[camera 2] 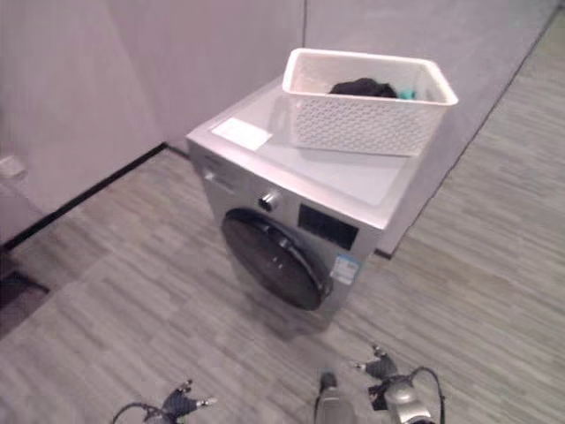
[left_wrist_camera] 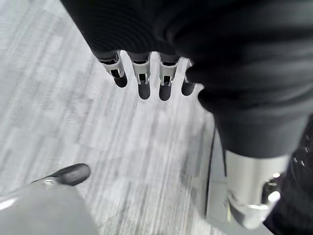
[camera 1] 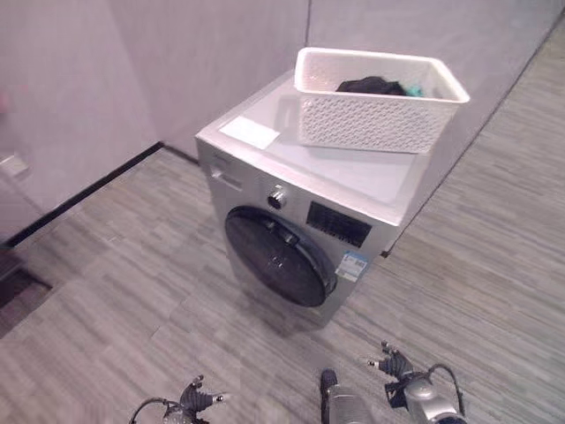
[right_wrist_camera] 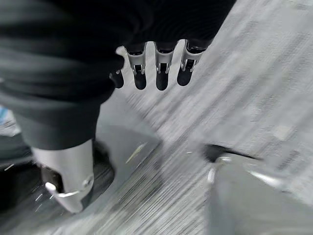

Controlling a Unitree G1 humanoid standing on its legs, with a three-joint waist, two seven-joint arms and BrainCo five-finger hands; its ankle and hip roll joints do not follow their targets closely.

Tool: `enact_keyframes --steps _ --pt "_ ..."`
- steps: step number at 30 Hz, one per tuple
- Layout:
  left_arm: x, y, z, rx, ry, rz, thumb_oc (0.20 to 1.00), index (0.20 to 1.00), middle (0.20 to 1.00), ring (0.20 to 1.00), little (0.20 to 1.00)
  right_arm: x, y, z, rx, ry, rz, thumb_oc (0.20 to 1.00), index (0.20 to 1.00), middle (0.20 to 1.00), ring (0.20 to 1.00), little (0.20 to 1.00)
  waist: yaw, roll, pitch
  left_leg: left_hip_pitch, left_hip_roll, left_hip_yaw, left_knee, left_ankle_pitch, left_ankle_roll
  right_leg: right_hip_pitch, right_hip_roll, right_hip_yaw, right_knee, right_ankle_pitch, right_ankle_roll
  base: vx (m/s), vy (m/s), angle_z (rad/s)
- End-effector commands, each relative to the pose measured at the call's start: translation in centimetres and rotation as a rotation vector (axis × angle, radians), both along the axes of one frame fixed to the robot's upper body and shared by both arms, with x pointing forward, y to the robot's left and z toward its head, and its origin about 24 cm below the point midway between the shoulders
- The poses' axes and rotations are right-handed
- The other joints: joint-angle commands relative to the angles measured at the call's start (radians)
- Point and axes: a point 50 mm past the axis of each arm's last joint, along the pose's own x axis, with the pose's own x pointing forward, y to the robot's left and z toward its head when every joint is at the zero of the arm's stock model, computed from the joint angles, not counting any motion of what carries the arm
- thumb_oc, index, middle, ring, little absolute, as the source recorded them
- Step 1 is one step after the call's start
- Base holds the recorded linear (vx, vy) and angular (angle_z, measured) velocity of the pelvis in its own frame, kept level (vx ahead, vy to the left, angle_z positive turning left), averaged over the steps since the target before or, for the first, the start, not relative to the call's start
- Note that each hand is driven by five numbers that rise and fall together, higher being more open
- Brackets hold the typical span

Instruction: Grab the laundry basket,head to the washer,open it,put in the laundry and shut it.

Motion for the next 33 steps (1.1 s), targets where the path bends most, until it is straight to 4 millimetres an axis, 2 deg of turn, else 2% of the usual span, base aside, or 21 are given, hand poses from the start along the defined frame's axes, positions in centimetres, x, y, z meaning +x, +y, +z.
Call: enact_keyframes --steps 1,2,4,8,10,11,16,17,18,21,22,25,26,30,33 --pt "1.1 0.4 0.5 0.01 -0.046 0.019 1.0 1.0 1.0 1.0 1.0 3.0 1.2 2.7 0.001 -0.167 0.11 1.0 1.0 1.0 1.0 1.0 0.027 -0.067 -0.047 -0.069 -0.072 0.024 -0.023 0.003 0.02 0.201 -0.043 -0.027 -0.372 0.11 -0.03 -0.06 -0.086 0.0" --pt "1.1 0.4 0.5 0.01 -0.046 0.019 1.0 1.0 1.0 1.0 1.0 3.0 1.2 2.7 0.001 -0.167 0.11 1.0 1.0 1.0 1.0 1.0 0.027 -0.067 -0.047 -0.069 -0.072 0.024 -0.023 0.003 0.02 0.201 -0.043 -0.027 -0.372 0.11 -0.03 -0.06 -0.139 -0.33" --pt "0.6 0.6 0.4 -0.005 -0.052 0.081 1.0 1.0 1.0 1.0 1.0 4.0 2.5 4.5 -0.022 -0.254 0.263 1.0 1.0 1.0 1.0 1.0 0.046 -0.084 -0.077 -0.079 -0.055 0.052 -0.047 0.02 0.004 0.242 -0.039 -0.021 -0.498 0.114 -0.024 -0.04 -0.159 -0.35" --pt "0.7 0.6 0.5 -0.019 -0.08 0.099 1.0 1.0 1.0 1.0 1.0 4.9 2.8 6.2 -0.103 -0.319 0.39 1.0 1.0 1.0 1.0 1.0 0.053 -0.087 -0.081 -0.068 -0.04 0.043 -0.077 0.045 -0.011 0.265 -0.029 -0.025 -0.526 0.111 -0.032 0.01 -0.07 -0.21" --pt "1.0 -0.2 0.7 -0.021 -0.093 0.02 1.0 1.0 1.0 1.0 1.0 6.1 2.7 7.9 -0.18 -0.384 0.463 1.0 1.0 1.0 1.0 1.0 0.056 -0.082 -0.08 -0.066 -0.03 0.028 -0.095 0.059 -0.021 0.279 -0.02 -0.046 -0.545 0.103 -0.036 0.01 -0.051 0.09" --pt "1.0 -0.2 0.7 -0.021 -0.093 0.019 1.0 1.0 1.0 1.0 1.0 6.1 2.7 7.9 -0.18 -0.384 0.463 1.0 1.0 1.0 1.0 1.0 0.055 -0.081 -0.079 -0.067 -0.03 0.027 -0.095 0.059 -0.022 0.28 -0.02 -0.047 -0.545 0.103 -0.036 0.01 -0.037 0.21" --pt "1.4 -1.3 0.9 -0.05 -0.117 -0.042 1.0 1.0 1.0 1.0 1.0 8.9 3.4 10.0 -0.212 -0.466 0.474 1.0 1.0 1.0 1.0 1.0 0.073 -0.067 -0.054 -0.082 -0.021 -0.007 -0.107 0.081 -0.031 0.287 -0.01 -0.074 -0.554 0.098 -0.045 -0.01 -0.017 0.28" --pt "1.4 -1.3 0.9 -0.05 -0.117 -0.041 1.0 1.0 1.0 1.0 1.0 8.9 3.4 10.1 -0.212 -0.467 0.474 1.0 1.0 1.0 1.0 1.0 0.072 -0.067 -0.053 -0.082 -0.021 -0.008 -0.107 0.081 -0.031 0.287 -0.01 -0.075 -0.554 0.097 -0.045 -0.05 -0.01 0.31" --pt "1.3 -1.4 0.8 -0.055 -0.109 -0.046 1.0 1.0 1.0 1.0 1.0 10.1 3.8 10.3 -0.225 -0.466 0.468 1.0 1.0 1.0 1.0 1.0 0.082 -0.062 -0.037 -0.092 -0.018 -0.016 -0.108 0.088 -0.032 0.282 -0.008 -0.083 -0.555 0.099 -0.048 -0.06 -0.007 0.35" --pt "1.0 -1.3 0.6 -0.051 -0.091 -0.043 1.0 1.0 1.0 1.0 1.0 11.1 4.1 10.4 -0.205 -0.46 0.434 1.0 1.0 1.0 1.0 1.0 0.093 -0.057 -0.019 -0.107 -0.016 -0.022 -0.108 0.096 -0.034 0.273 -0.006 -0.087 -0.557 0.102 -0.05 -0.08 -0.004 0.21" --pt "0.7 -1.2 0.3 -0.042 -0.069 -0.035 1.0 1.0 1.0 1.0 1.0 12.2 4.5 10.9 -0.189 -0.469 0.403 1.0 1.0 1.0 1.0 1.0 0.106 -0.053 -0.001 -0.125 -0.016 -0.026 -0.108 0.103 -0.034 0.26 -0.005 -0.089 -0.56 0.106 -0.05 -0.08 0.005 0.13" --pt "0.4 -1.0 0.2 -0.039 -0.058 -0.012 1.0 1.0 1.0 1.0 1.0 12.9 4.5 11.2 -0.183 -0.471 0.377 1.0 1.0 1.0 1.0 1.0 0.114 -0.047 0.016 -0.141 -0.017 -0.029 -0.108 0.111 -0.035 0.244 -0.005 -0.087 -0.56 0.111 -0.051 -0.08 0.017 0.06" --pt "0.5 -0.9 0.3 -0.045 -0.064 0.01 1.0 1.0 1.0 1.0 1.0 14.0 4.1 12.1 -0.223 -0.482 0.355 1.0 1.0 1.0 1.0 1.0 0.124 -0.039 0.038 -0.165 -0.019 -0.035 -0.108 0.122 -0.036 0.223 -0.006 -0.089 -0.558 0.117 -0.052 -0.1 0.023 0.01" --pt "1.6 -0.6 0.7 -0.041 -0.109 0.037 1.0 1.0 1.0 1.0 1.0 16.3 1.5 15.0 -0.348 -0.532 0.245 1.0 1.0 1.0 1.0 1.0 0.134 -0.024 0.077 -0.219 -0.028 -0.044 -0.108 0.144 -0.037 0.173 -0.006 -0.092 -0.553 0.13 -0.053 -0.11 0.022 0.05" --pt "2.5 -0.6 1.1 -0.054 -0.143 0.062 1.0 1.0 1.0 1.0 1.0 17.4 0.2 17.2 -0.403 -0.578 0.183 1.0 1.0 1.0 1.0 1.0 0.135 -0.019 0.091 -0.251 -0.033 -0.049 -0.108 0.157 -0.038 0.144 -0.006 -0.093 -0.55 0.138 -0.056 -0.05 0.016 0.23"
